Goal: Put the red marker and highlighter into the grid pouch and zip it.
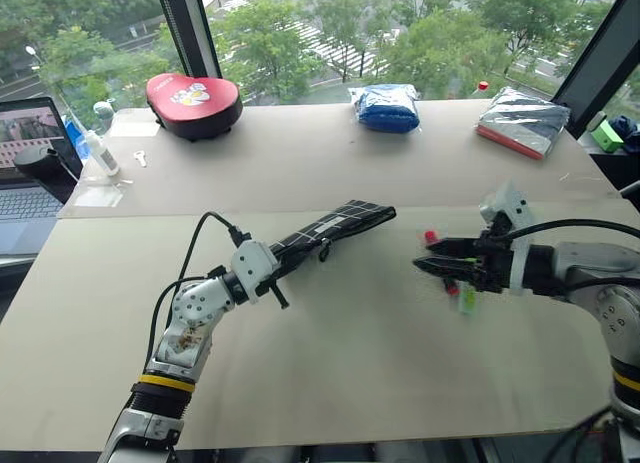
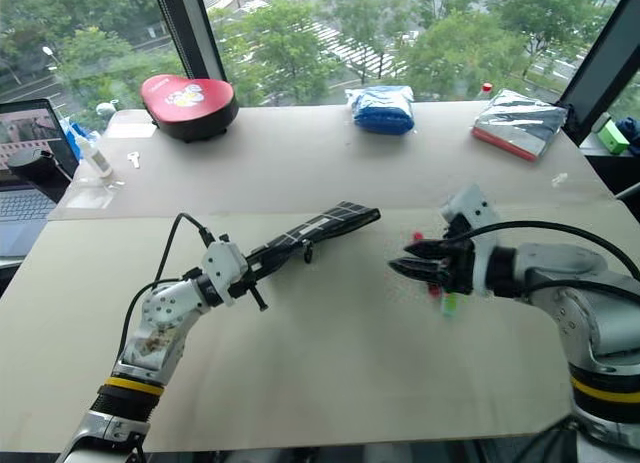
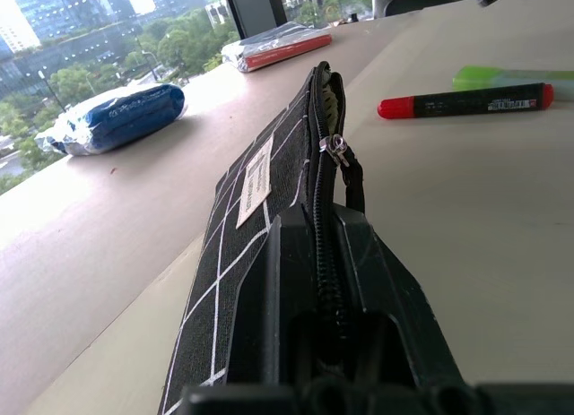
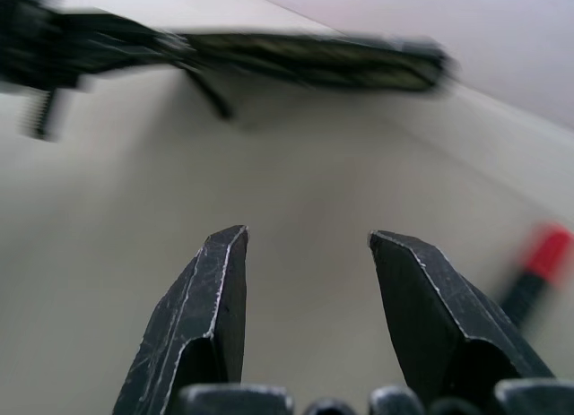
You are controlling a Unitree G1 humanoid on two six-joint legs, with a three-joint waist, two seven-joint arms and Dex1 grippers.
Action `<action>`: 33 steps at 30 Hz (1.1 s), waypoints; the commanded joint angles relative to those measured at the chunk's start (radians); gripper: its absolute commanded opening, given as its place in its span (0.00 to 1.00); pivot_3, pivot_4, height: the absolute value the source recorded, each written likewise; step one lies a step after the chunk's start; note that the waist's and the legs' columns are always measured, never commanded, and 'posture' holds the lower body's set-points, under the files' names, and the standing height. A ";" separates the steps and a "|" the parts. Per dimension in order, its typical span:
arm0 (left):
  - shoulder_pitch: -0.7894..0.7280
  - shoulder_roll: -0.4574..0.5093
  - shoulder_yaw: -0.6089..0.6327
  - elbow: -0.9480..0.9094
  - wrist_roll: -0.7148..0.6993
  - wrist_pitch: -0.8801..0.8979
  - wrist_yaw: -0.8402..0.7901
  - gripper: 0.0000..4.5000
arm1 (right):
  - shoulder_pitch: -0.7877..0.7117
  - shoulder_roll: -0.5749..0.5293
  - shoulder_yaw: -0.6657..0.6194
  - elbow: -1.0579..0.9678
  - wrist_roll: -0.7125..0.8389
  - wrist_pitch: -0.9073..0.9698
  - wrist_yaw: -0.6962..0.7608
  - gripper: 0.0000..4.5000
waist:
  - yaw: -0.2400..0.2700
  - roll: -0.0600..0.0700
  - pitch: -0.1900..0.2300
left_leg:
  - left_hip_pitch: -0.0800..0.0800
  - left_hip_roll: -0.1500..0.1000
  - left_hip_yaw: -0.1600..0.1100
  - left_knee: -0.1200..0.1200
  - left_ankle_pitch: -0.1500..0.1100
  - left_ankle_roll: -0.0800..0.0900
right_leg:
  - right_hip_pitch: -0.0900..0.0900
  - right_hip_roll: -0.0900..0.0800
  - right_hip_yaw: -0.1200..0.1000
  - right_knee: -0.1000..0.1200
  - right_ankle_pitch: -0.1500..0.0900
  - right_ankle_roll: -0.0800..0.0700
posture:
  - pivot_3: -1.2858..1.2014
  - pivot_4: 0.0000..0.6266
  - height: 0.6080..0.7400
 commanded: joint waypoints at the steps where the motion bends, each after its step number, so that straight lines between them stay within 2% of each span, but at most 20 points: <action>1: -0.007 -0.003 0.012 -0.030 -0.001 -0.012 0.013 0.00 | 0.047 0.002 -0.050 -0.055 -0.062 0.064 -0.137 0.54 | 0.001 0.000 0.000 | 0.000 0.001 0.000 0.000 0.000 0.000 | 0.000 0.000 0.000 0.000 0.000 0.000 | 0.52 0.24 1.00; 2: -0.009 -0.006 0.011 -0.028 0.000 -0.012 0.015 0.00 | 0.060 0.017 -0.049 -0.075 -0.077 0.071 -0.172 0.54 | 0.002 0.000 0.000 | 0.000 0.001 0.000 0.000 0.000 0.000 | 0.000 0.001 0.000 0.001 0.000 0.000 | 0.52 0.24 1.00; 6: -0.014 -0.017 0.002 -0.024 0.000 -0.010 0.018 0.00 | 0.057 0.079 -0.060 -0.121 -0.073 0.129 -0.246 0.73 | -0.002 0.000 0.000 | 0.000 0.002 0.000 0.000 0.000 0.000 | -0.001 0.001 0.001 0.001 0.000 0.000 | 0.52 0.24 1.00; 9: -0.014 -0.024 -0.002 -0.022 0.002 -0.010 0.017 0.00 | 0.035 0.100 -0.059 -0.119 -0.073 0.161 -0.275 0.98 | 0.000 0.000 0.000 | 0.000 0.001 0.000 0.001 0.000 0.000 | 0.000 0.001 0.000 0.001 0.000 0.000 | 0.52 0.24 1.00; 14: -0.019 -0.028 0.003 -0.010 -0.002 -0.012 0.019 0.00 | -0.006 0.120 -0.070 -0.112 -0.061 0.208 -0.298 0.98 | 0.001 0.000 0.000 | 0.000 0.001 0.000 0.001 0.000 0.000 | 0.000 0.001 0.000 0.000 0.001 0.000 | 0.52 0.24 1.00; 21: -0.012 -0.035 0.002 -0.014 0.002 -0.013 0.027 0.00 | 0.034 0.098 -0.044 -0.147 -0.067 0.219 -0.308 0.98 | 0.000 0.000 0.000 | 0.000 0.001 0.000 0.001 0.000 0.000 | 0.001 0.001 0.000 0.000 0.001 0.001 | 0.52 0.24 1.00; 27: 0.001 -0.037 -0.001 -0.013 0.001 -0.015 0.027 0.00 | 0.085 0.046 -0.102 -0.261 0.069 0.331 -0.181 0.98 | 0.001 0.000 0.000 | 0.000 0.001 0.000 0.001 0.000 0.000 | 0.001 0.001 0.000 0.000 0.001 0.001 | 0.52 0.24 1.00; 33: 0.000 -0.041 -0.003 -0.010 0.000 -0.016 0.026 0.00 | 0.151 0.017 -0.086 -0.274 0.087 0.326 -0.171 0.98 | 0.002 0.000 0.000 | 0.000 0.001 0.000 0.001 0.000 0.001 | 0.002 0.001 0.000 -0.001 0.001 0.001 | 0.52 0.24 1.00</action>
